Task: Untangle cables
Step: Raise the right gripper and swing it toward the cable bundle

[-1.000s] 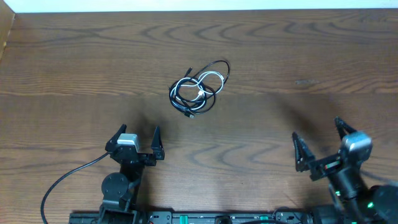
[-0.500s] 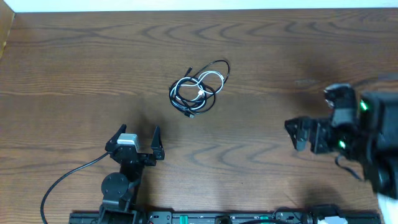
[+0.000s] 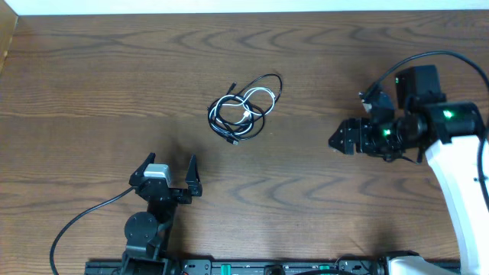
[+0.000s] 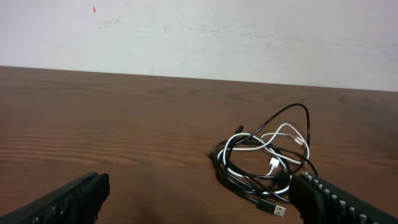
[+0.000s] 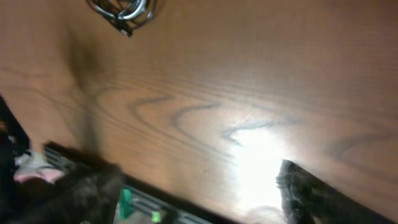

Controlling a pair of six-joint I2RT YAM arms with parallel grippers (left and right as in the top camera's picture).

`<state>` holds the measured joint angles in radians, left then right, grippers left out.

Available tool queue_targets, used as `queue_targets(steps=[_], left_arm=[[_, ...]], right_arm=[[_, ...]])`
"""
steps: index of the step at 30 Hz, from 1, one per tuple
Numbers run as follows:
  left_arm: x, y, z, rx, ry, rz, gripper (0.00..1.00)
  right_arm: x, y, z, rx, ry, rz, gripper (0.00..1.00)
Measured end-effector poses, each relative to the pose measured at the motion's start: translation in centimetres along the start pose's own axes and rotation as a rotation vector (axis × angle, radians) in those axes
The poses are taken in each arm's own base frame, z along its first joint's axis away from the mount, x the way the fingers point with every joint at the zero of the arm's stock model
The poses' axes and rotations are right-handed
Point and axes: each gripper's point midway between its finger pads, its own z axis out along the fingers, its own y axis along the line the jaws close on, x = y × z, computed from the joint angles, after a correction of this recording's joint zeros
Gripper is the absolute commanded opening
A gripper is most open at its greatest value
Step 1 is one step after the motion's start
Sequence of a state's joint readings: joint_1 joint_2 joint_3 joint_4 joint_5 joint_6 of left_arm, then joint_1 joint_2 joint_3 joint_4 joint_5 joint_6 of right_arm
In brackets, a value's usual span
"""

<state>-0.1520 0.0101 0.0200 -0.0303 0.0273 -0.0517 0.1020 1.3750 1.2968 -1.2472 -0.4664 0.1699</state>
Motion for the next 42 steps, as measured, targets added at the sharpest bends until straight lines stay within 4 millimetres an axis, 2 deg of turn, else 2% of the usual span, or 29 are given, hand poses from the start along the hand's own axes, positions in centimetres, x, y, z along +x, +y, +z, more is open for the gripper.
queue_targets(steps=[3, 7, 8, 16, 21, 27, 30, 37, 40, 41, 42], left_arm=[[0.0, 0.0, 0.0, 0.000, 0.000, 0.000, 0.98], [0.0, 0.0, 0.0, 0.000, 0.000, 0.000, 0.98], [0.0, 0.0, 0.0, 0.000, 0.000, 0.000, 0.98], [0.0, 0.0, 0.0, 0.000, 0.000, 0.000, 0.98], [0.0, 0.0, 0.0, 0.000, 0.000, 0.000, 0.98], [0.0, 0.0, 0.0, 0.000, 0.000, 0.000, 0.98], [0.0, 0.0, 0.0, 0.000, 0.000, 0.000, 0.98], [0.0, 0.0, 0.0, 0.000, 0.000, 0.000, 0.98], [0.0, 0.0, 0.0, 0.000, 0.000, 0.000, 0.98], [0.0, 0.0, 0.0, 0.000, 0.000, 0.000, 0.98], [0.0, 0.0, 0.0, 0.000, 0.000, 0.000, 0.98]], right_arm=[[-0.1, -0.5, 1.2, 0.002, 0.046, 0.026, 0.23], [-0.1, -1.0, 2.4, 0.007, 0.095, 0.054, 0.09], [-0.1, -1.2, 2.6, 0.009, 0.104, 0.056, 0.01], [-0.1, -1.2, 3.5, 0.012, 0.129, 0.058, 0.01], [-0.6, -0.3, 4.0, 0.001, 0.111, 0.012, 0.01], [-1.1, 1.0, 5.6, -0.020, 0.078, -0.069, 0.04], [-1.2, 1.8, 6.6, -0.032, 0.066, -0.111, 0.10], [-1.3, 3.1, 8.8, -0.057, 0.033, -0.160, 0.40], [-1.6, 3.6, 9.8, -0.071, 0.003, -0.166, 0.60], [-1.6, 3.6, 10.1, -0.076, -0.002, -0.161, 0.70], [-1.6, 3.7, 10.4, -0.080, -0.007, -0.160, 0.86]])
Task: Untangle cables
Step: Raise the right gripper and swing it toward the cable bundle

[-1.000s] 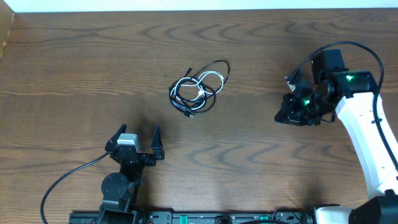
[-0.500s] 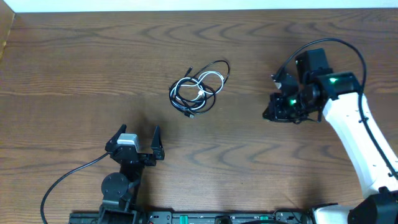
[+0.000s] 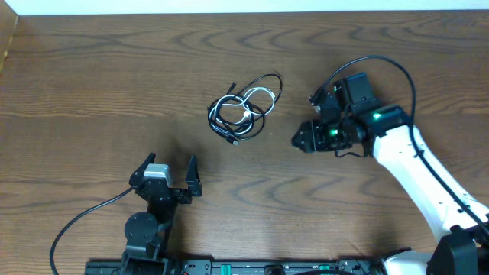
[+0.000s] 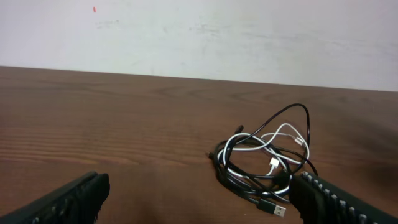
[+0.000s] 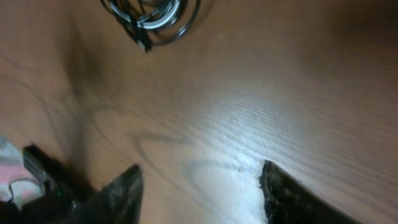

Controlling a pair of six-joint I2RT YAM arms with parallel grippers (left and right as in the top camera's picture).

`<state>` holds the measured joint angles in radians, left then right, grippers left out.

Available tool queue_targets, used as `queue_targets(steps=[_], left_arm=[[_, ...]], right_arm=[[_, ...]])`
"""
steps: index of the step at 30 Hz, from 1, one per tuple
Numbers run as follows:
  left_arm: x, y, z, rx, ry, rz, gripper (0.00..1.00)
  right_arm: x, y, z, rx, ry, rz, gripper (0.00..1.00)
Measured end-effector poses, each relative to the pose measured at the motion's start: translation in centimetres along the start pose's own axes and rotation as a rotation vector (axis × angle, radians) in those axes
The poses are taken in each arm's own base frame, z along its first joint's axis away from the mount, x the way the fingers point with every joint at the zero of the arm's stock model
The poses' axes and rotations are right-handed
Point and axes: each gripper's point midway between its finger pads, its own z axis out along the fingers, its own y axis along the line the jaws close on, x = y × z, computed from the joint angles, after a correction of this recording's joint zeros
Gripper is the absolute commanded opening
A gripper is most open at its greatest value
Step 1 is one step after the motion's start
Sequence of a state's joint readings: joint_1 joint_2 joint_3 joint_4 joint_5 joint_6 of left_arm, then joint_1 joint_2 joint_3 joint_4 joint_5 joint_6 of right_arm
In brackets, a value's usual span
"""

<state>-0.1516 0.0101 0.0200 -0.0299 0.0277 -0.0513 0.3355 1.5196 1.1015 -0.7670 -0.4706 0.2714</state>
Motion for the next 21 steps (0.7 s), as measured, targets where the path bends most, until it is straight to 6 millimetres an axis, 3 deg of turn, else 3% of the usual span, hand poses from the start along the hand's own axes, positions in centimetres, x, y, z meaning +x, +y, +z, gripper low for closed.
queue_targets(steps=[1, 7, 21], left_arm=[[0.0, 0.0, 0.0, 0.000, 0.000, 0.000, 0.98], [0.0, 0.0, 0.0, 0.000, 0.000, 0.000, 0.98], [0.0, 0.0, 0.0, 0.000, 0.000, 0.000, 0.98]], right_arm=[[0.0, 0.1, 0.3, -0.004, -0.005, 0.002, 0.99], [0.9, -0.8, 2.5, 0.011, -0.023, 0.020, 0.99], [2.6, -3.9, 5.2, 0.072, -0.058, 0.037, 0.99]])
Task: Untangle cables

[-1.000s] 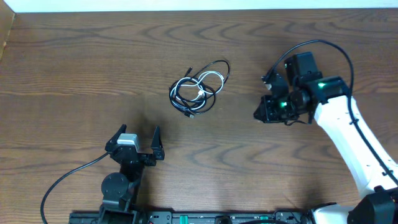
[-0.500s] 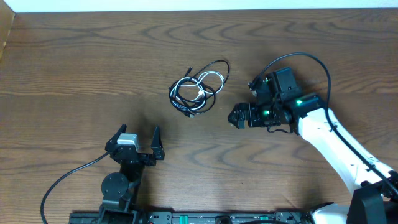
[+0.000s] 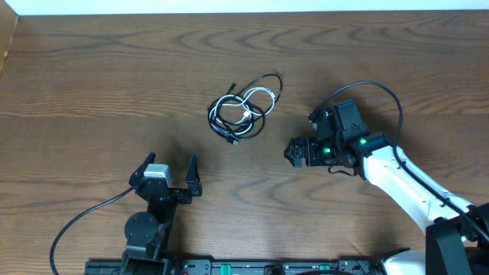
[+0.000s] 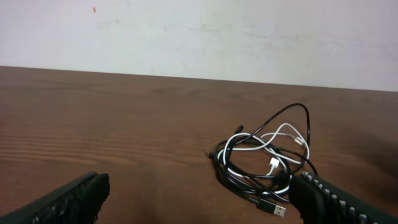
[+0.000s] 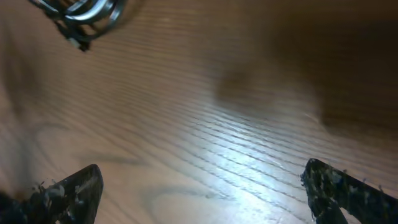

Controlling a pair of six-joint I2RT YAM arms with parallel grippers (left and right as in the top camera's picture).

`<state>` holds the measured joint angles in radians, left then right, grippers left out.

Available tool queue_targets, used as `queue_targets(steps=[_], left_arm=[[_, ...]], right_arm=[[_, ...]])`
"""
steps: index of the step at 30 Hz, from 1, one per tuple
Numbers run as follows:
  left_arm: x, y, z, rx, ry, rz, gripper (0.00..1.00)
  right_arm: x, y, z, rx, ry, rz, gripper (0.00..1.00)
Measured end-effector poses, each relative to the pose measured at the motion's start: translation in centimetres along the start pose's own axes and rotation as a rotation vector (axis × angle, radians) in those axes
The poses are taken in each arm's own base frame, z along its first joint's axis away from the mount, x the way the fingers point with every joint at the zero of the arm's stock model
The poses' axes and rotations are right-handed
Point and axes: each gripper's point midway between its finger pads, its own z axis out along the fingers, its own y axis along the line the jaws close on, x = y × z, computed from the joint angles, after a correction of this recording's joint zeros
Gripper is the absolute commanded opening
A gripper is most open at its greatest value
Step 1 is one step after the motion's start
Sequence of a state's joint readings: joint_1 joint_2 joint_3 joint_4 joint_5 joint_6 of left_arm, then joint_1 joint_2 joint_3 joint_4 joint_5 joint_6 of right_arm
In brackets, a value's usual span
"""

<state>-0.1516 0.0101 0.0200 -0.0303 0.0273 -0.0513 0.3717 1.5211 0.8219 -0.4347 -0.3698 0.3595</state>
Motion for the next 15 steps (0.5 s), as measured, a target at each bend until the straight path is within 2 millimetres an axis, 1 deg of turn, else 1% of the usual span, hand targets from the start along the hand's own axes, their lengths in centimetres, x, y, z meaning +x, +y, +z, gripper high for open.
queue_targets(steps=[5, 15], left_arm=[[0.0, 0.0, 0.0, 0.000, 0.000, 0.000, 0.98], [0.0, 0.0, 0.0, 0.000, 0.000, 0.000, 0.98]], right_arm=[[0.1, -0.8, 0.5, 0.020, -0.023, -0.004, 0.99], [0.1, -1.3, 0.9, 0.031, -0.048, -0.012, 0.99]])
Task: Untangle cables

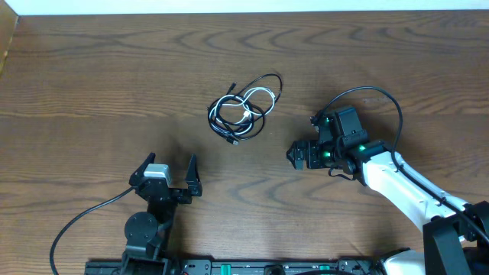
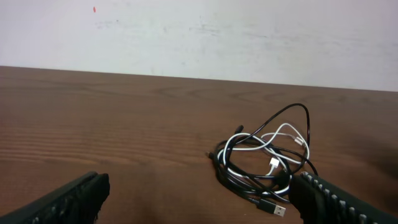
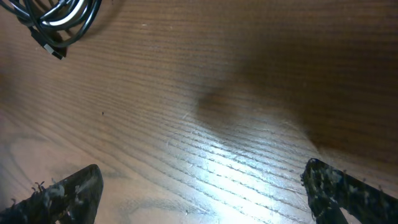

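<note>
A tangle of black and white cables [image 1: 243, 108] lies on the wooden table, its black USB plug [image 2: 272, 208] pointing toward the left arm. In the right wrist view only its edge [image 3: 56, 22] shows at the top left. My right gripper [image 1: 296, 155] hovers low over the table to the right of the tangle, open, with nothing between its fingers [image 3: 62, 193]. My left gripper [image 1: 170, 169] rests near the front edge, open, facing the tangle [image 2: 264, 158] from a distance.
The brown wooden table [image 1: 114, 76] stretches all round the tangle. A pale wall [image 2: 199, 31] rises behind the far edge. The right arm's black cable [image 1: 382, 95] loops above its wrist. A rail with electronics [image 1: 252, 267] runs along the front.
My right gripper has shifted slightly, staying to the right of the tangle; its view now shows a little more of the cable. The left arm and the cables are unchanged.
My right gripper was first far out at the right side of the table. Then it stood closer to the tangle, then lower and just right of it with jaws wide, where it is now. The left gripper and the cables never moved.
</note>
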Controlling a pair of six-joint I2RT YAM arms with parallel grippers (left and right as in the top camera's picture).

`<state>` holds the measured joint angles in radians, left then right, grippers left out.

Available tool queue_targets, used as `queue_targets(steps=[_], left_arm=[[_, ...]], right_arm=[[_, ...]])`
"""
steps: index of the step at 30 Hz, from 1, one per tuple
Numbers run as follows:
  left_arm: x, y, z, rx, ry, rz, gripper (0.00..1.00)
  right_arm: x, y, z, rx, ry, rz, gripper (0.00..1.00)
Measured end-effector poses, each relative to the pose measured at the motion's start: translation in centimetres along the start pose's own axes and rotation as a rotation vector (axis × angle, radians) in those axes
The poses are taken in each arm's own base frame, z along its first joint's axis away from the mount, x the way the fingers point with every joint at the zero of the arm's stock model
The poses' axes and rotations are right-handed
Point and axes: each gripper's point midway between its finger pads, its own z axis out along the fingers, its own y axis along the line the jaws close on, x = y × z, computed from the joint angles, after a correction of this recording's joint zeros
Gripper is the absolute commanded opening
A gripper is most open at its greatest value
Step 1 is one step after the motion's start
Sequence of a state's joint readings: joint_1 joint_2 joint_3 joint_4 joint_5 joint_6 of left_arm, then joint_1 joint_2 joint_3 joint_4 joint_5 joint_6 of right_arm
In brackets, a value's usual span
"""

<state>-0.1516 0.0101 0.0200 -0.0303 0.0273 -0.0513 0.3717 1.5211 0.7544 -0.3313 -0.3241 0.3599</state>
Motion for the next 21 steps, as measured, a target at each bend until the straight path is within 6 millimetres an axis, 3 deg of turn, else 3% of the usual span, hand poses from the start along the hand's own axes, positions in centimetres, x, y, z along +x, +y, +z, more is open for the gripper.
queue_targets(steps=[21], left_arm=[[0.00, 0.00, 0.00, 0.000, 0.000, 0.000, 0.98]], right_arm=[[-0.43, 0.11, 0.00, -0.003, -0.018, -0.006, 0.99]])
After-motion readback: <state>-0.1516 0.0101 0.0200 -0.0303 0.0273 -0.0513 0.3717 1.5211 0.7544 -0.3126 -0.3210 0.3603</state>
